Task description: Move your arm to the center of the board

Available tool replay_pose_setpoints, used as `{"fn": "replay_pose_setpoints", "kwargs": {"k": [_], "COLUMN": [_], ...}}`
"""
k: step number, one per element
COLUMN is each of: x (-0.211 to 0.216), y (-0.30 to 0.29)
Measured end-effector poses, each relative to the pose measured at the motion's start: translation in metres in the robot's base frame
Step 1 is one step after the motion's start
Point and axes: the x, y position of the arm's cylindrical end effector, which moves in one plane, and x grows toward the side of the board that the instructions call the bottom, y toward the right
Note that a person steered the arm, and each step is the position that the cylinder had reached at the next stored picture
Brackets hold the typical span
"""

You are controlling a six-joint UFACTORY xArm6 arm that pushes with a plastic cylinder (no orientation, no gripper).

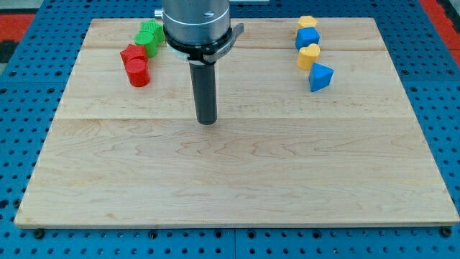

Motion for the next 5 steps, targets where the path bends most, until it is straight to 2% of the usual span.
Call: {"fn": "replay_pose_setpoints", "kwargs": {"k": [2, 3, 4, 5], "x": [0.0, 0.0, 0.0, -0.015], "y": [0.012, 0.043, 0.125, 0.17]}}
